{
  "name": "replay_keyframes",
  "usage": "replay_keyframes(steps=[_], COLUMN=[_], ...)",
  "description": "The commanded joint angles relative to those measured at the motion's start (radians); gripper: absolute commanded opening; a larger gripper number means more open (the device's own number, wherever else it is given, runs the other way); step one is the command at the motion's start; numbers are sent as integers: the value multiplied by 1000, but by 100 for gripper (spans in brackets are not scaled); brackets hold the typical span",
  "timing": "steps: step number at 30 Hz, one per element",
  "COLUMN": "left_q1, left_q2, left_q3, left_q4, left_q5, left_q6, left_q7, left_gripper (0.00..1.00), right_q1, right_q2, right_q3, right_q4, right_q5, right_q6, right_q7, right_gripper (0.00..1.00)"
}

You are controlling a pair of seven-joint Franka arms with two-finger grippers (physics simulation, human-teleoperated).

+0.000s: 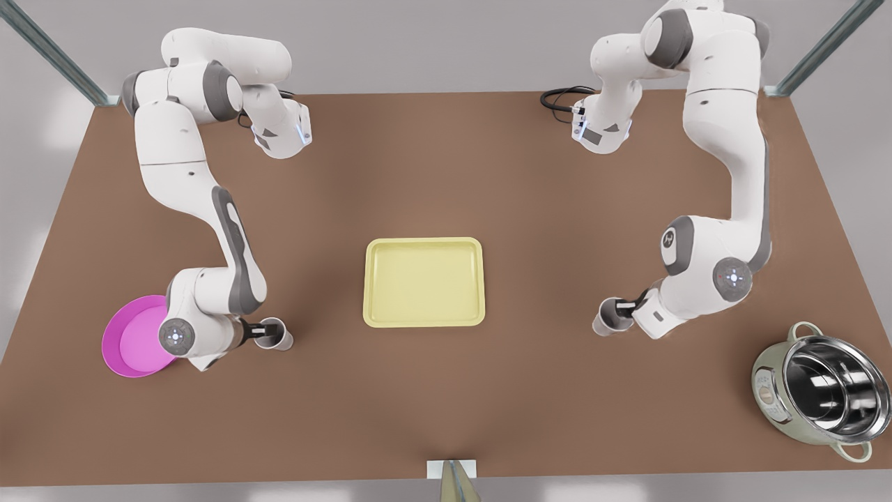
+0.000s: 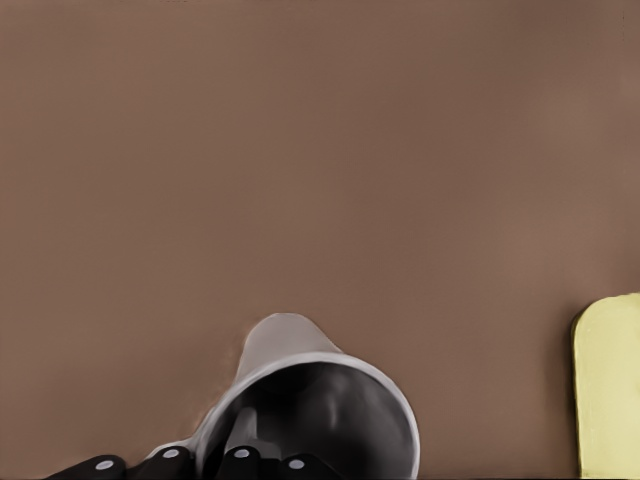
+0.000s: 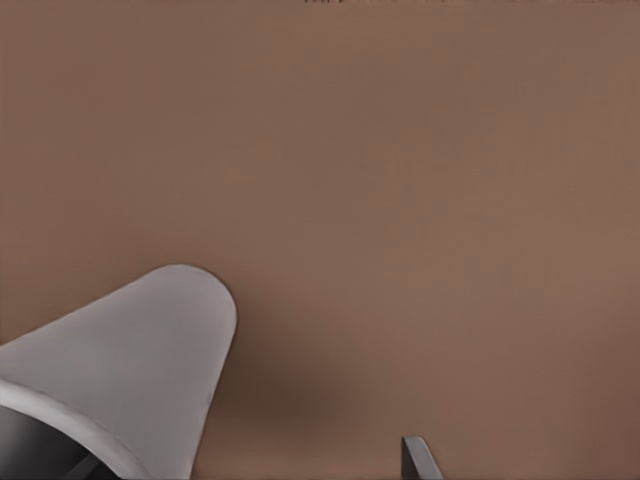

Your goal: Use both arms to respectively pick up the white IKEA cups from the middle-left and middle-right positions, then place the white IKEA cups onto the middle-middle tray, ensuring that the cups remain upright and do not tip over

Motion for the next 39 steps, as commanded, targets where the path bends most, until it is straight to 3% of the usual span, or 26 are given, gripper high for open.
replay_keyframes(steps=[1,2,3,6,8,13,19,22,24,26,31,35,36,37,38,39], left_q1=[-98,-157,-197,-208,-246,-317,-317,-317,-316,-317,-314,-302,-282,-213,-153,-52], left_q2=[37,50,64,99,124,196,241,247,248,247,244,165,126,35,3,4], left_q3=[-17,-17,-19,-114,-126,-128,-128,-128,-128,-128,-128,-128,-128,-126,-126,-125], left_q4=[53,55,56,56,56,67,64,61,61,61,58,-11,-5,24,107,294], left_q5=[-5,-5,-5,-8,-10,-7,-4,-2,12,12,13,10,10,12,13,49], left_q6=[-76,-72,-39,97,171,315,352,352,352,350,346,337,233,10,-165,-455], left_q7=[-763,-878,-947,-1029,-1044,-1108,-1104,-1102,-1104,-1107,-1107,-1111,-1111,-1104,-1101,-957], left_gripper=[21,21,21,21,21,21,22,52,61,83,100,100,100,100,100,100], right_q1=[0,0,7,10,15,43,266,345,381,414,452,474,474,474,467,467], right_q2=[-1,-1,-3,-6,-8,-38,-127,-118,-107,-100,-67,-38,-31,-24,-15,-14], right_q3=[0,-1,-1,-1,-1,8,20,22,23,23,23,23,23,32,39,40], right_q4=[-2,-2,-1,7,7,10,10,25,33,30,24,14,14,14,14,14], right_q5=[4,-2,-6,-9,-9,-6,-8,18,46,52,104,103,103,104,104,104], right_q6=[37,40,43,41,38,21,8,17,35,46,52,64,66,66,67,67], right_q7=[-27,-28,-27,-27,-25,-27,-27,-10,-10,-10,-10,-15,-15,-16,-16,-16], right_gripper=[96,66,49,29,21,21,21,21,21,21,21,21,21,21,21,21])
